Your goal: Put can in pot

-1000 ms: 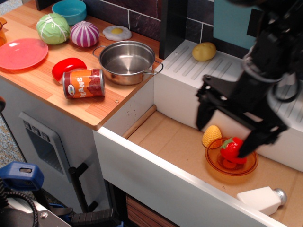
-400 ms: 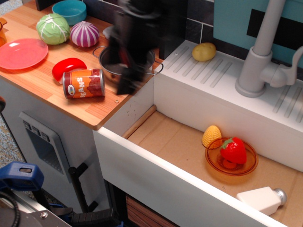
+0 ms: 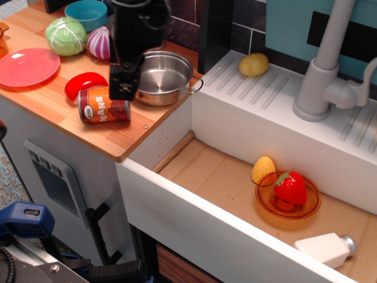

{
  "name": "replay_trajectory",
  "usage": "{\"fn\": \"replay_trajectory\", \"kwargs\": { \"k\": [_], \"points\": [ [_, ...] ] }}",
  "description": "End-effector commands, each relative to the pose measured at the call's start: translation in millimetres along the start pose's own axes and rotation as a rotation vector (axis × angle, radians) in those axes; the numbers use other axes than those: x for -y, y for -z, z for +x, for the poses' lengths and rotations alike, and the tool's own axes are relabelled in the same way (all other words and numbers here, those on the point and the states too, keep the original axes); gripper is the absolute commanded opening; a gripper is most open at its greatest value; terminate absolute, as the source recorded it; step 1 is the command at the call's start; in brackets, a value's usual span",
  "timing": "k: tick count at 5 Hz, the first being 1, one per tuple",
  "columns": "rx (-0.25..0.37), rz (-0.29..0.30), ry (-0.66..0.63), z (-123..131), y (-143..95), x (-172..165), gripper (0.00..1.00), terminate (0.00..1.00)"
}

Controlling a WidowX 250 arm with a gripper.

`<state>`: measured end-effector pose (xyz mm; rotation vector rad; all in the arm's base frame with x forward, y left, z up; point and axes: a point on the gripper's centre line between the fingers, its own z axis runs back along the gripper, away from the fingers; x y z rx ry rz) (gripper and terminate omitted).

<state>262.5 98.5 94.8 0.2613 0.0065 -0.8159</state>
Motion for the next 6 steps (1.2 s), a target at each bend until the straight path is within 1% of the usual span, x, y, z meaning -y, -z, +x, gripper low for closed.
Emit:
{"fn": "replay_trajectory", "kwargs": {
  "k": [1,3,4,5,6],
  "points": [
    [0.063,0.02,0.009,-6.8,12.2,-20.2,1.0,0.0],
    [0.106,-0.021,-0.005,-10.3,40.9,-25.3,1.0,0.0],
    [0.109,-0.051,-0.014,-9.2,51.0,-26.1,1.0,0.0],
    [0.097,-0.019,-0.024,-15.9,55.6,-29.9,1.0,0.0],
    [0.123,-0.018,-0.035,-15.8,66.3,-26.7,1.0,0.0]
  ]
}}
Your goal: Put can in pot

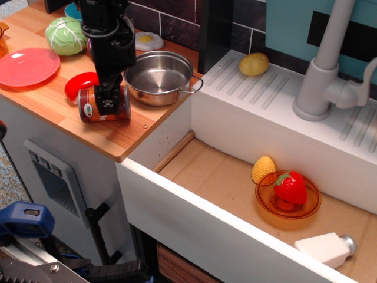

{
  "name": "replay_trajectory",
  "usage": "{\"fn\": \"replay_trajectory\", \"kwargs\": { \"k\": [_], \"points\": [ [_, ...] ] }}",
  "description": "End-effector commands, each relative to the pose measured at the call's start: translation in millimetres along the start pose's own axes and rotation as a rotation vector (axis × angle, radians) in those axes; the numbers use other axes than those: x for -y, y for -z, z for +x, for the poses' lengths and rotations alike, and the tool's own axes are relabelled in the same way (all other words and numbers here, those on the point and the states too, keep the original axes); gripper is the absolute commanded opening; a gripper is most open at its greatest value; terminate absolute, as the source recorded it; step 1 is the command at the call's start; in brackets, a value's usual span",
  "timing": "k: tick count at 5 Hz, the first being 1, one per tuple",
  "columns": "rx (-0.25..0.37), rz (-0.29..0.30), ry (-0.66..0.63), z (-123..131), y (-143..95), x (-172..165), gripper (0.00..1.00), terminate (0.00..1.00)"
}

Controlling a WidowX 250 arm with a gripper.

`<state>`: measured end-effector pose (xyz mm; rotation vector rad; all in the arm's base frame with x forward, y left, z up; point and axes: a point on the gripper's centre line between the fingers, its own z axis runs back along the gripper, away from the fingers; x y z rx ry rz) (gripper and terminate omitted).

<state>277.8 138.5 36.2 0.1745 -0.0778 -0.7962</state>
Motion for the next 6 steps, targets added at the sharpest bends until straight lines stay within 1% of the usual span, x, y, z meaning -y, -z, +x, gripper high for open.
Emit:
{"fn": "replay_trajectory", "kwargs": {
  "k": [1,2,3,4,5,6],
  "points": [
    [0.059,-0.028,-0.031,1.0,7.3,0.8,1.0,0.0],
    [0.088,-0.037,-0.049,2.5,20.8,5.3,1.0,0.0],
    [0.057,-0.035,-0.075,6.1,14.1,9.7,0.0,0.0],
    [0.005,-0.03,-0.085,11.3,-12.2,16.0,0.0,0.0],
    [-0.05,-0.029,-0.001,25.2,-59.7,11.3,0.0,0.0],
    [-0.008,0.085,0.161,48.7,-88.2,-10.1,0.0,0.0]
  ]
}}
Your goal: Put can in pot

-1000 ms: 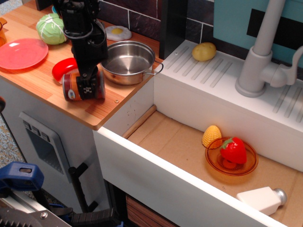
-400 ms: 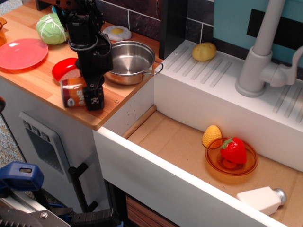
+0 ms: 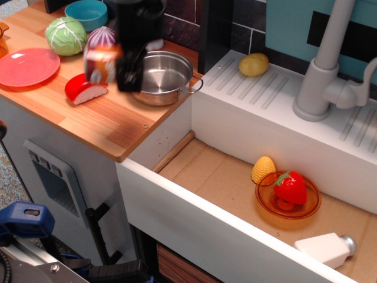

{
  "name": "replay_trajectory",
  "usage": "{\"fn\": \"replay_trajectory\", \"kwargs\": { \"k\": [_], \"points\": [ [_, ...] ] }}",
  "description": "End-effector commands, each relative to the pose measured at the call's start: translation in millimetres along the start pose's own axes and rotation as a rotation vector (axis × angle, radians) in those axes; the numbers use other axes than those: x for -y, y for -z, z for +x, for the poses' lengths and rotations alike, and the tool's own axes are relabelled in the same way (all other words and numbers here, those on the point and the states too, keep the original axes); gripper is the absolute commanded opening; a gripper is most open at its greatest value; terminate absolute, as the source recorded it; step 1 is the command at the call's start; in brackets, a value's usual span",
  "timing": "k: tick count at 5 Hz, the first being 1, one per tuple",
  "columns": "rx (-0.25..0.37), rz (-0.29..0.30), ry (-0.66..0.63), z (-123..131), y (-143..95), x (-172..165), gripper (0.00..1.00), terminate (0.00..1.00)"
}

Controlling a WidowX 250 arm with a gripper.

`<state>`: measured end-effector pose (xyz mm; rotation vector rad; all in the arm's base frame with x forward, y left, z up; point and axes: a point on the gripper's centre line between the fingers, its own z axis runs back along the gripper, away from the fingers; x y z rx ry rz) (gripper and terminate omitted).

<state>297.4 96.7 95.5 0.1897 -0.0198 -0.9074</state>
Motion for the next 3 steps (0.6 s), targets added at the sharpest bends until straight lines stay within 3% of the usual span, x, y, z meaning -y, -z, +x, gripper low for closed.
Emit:
{"fn": "replay_trajectory", "kwargs": {
  "k": [1,2,3],
  "points": [
    [0.193,0.238,0.192,21.2,-25.7,-46.5,0.0,0.0],
    [0.253,0.246,0.255,32.2,-20.2,-67.2,0.0,0.0],
    [0.335,0.315,0.316,32.8,-14.2,-79.2,1.0,0.0]
  ]
}}
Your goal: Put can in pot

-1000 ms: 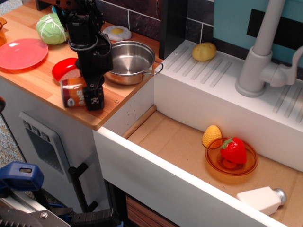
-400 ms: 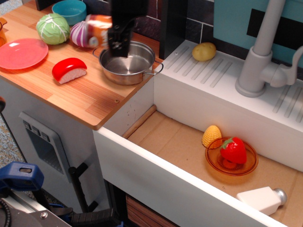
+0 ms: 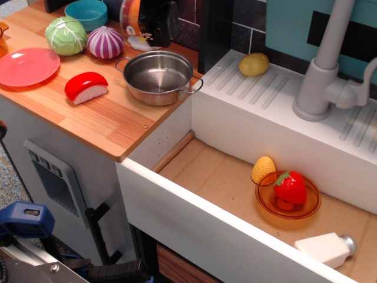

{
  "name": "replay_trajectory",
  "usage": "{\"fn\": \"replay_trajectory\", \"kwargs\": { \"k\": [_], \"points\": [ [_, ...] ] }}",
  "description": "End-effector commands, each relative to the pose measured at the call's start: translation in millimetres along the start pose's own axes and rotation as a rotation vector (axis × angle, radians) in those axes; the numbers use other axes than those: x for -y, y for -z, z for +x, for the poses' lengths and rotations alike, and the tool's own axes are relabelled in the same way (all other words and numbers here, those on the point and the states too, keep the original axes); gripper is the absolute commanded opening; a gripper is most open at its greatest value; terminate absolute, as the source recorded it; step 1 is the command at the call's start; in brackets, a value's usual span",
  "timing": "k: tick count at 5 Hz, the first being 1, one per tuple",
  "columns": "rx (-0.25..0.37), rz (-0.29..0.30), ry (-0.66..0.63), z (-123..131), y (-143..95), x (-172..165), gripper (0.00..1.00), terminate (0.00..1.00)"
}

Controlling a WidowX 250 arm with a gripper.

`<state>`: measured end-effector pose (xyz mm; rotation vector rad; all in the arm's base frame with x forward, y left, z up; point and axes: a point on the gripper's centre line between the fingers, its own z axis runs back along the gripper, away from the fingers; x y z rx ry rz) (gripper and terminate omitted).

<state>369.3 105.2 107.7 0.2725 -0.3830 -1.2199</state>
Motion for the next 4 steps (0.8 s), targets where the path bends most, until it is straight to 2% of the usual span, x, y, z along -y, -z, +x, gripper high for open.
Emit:
{"fn": "replay_trajectory", "kwargs": {
  "k": [1,3,4],
  "points": [
    [0.078,0.032,0.043,-6.3,-8.1,-19.6,1.0,0.0],
    [0.078,0.032,0.043,-6.3,-8.1,-19.6,1.0,0.0],
    [0.078,0.032,0.043,-6.3,-8.1,-19.6,1.0,1.0]
  ]
}}
